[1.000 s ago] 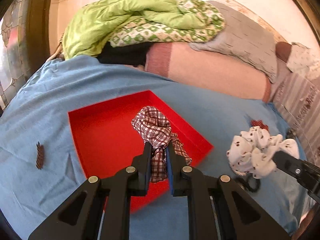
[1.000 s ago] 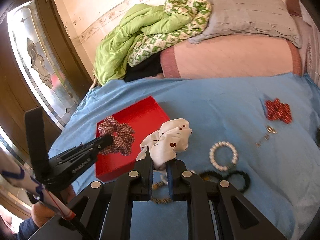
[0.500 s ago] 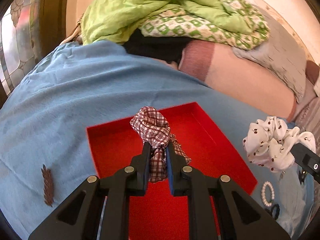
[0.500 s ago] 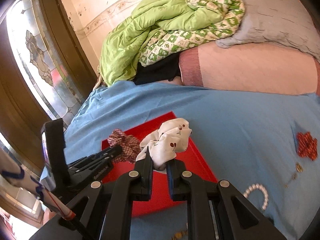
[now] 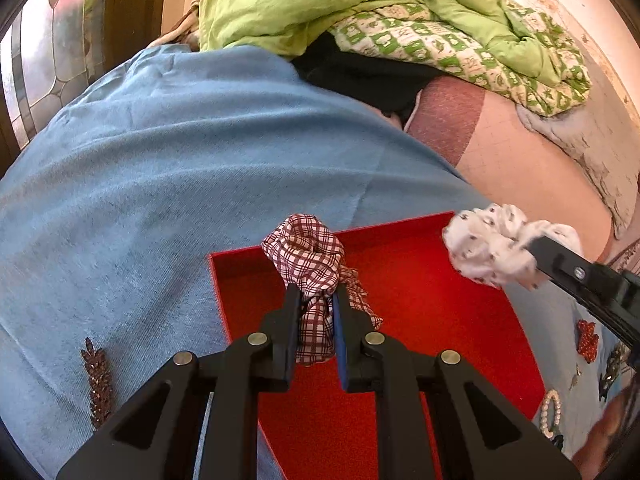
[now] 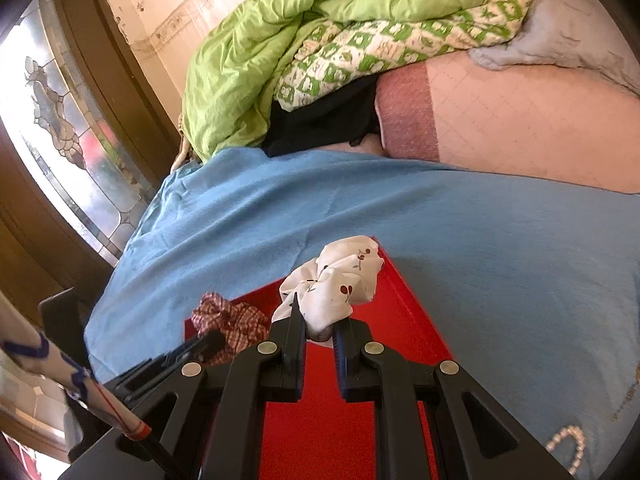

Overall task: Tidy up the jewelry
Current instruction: 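Carry both scrunchies over the red tray with both tools, then open both tools to drop the scrunchies into the red tray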

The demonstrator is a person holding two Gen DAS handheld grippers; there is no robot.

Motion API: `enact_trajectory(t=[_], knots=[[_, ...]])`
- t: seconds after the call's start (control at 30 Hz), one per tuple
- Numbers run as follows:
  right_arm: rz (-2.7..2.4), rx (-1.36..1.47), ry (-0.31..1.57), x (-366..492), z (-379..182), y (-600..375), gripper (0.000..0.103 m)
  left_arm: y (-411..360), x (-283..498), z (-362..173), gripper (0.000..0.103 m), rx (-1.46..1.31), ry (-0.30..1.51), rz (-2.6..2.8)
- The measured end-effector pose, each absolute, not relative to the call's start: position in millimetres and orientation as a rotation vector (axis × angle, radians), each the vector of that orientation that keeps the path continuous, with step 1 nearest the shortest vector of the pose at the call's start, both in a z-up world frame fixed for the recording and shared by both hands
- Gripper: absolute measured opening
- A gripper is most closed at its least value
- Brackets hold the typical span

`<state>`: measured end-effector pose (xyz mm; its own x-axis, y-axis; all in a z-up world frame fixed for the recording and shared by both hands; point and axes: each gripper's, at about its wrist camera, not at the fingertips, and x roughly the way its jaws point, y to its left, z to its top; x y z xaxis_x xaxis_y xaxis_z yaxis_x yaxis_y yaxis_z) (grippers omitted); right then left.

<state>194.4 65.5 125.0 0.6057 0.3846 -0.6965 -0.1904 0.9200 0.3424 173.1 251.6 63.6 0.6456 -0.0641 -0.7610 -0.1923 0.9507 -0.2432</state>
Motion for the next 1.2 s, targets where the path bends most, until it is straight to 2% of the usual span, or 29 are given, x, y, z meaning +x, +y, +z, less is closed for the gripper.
enact_trajectory(t=[0.53, 0.6, 0.7, 0.73, 0.83, 0.9, 1.2], knots=[[0.305, 0.306, 0.995, 232, 69, 75, 0.015, 249, 181, 54, 0.014, -0.308, 0.897, 0.1], [0.304, 0.3, 1.004, 232, 66, 75, 0.015, 249, 182, 54, 0.019, -0.303, 0.898, 0.105], [0.299, 0.29, 1.017, 231, 62, 76, 0.015, 251, 181, 53, 0.036, -0.308, 0.898, 0.125], [0.299, 0.289, 1.022, 231, 61, 75, 0.016, 252, 181, 53, 0.037, -0.316, 0.893, 0.123], [0.301, 0.272, 1.023, 229, 60, 74, 0.025, 251, 181, 53, 0.038, -0.319, 0.895, 0.125], [0.286, 0.24, 1.006, 227, 59, 73, 0.038, 249, 181, 53, 0.039, -0.312, 0.9, 0.124], [0.254, 0.168, 0.97, 214, 64, 80, 0.04, 251, 179, 57, 0.041, -0.311, 0.896, 0.119]])
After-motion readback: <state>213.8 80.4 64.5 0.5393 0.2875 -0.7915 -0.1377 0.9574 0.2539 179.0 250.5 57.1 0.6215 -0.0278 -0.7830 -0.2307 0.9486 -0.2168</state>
